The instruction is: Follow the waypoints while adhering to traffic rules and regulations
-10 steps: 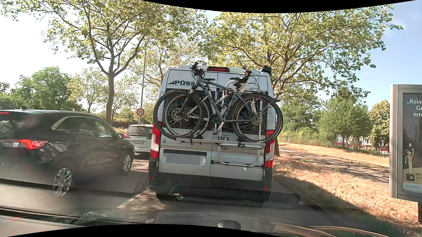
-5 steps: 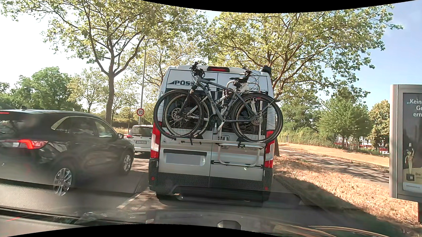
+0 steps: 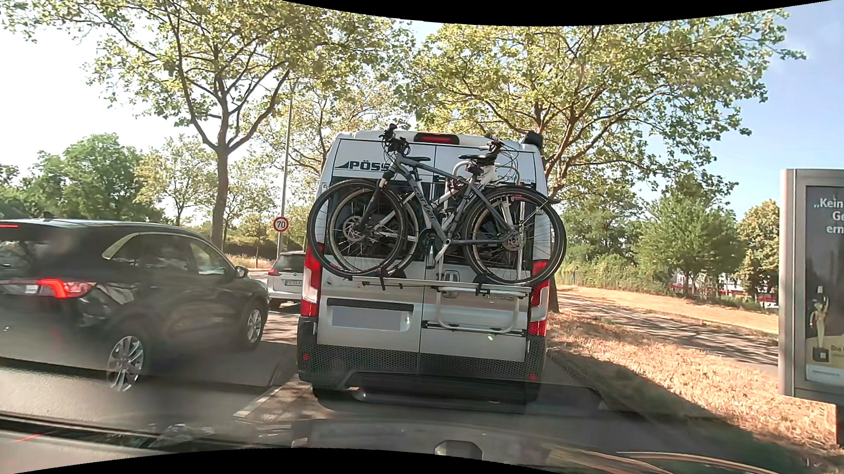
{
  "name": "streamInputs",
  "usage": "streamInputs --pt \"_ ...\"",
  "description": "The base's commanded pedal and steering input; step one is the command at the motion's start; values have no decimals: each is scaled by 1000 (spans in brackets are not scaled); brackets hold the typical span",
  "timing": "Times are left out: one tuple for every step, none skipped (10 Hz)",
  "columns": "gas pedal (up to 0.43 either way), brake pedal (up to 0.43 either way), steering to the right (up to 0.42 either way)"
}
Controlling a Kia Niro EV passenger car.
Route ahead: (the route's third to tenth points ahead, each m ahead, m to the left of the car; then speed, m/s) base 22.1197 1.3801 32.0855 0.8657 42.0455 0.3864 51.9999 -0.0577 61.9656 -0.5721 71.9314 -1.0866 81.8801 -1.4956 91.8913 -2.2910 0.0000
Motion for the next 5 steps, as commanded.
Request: streamInputs --pt "0 171 23" --pt "0 171 23" --pt "0 171 23" --pt "0 171 23" --pt "0 171 23"
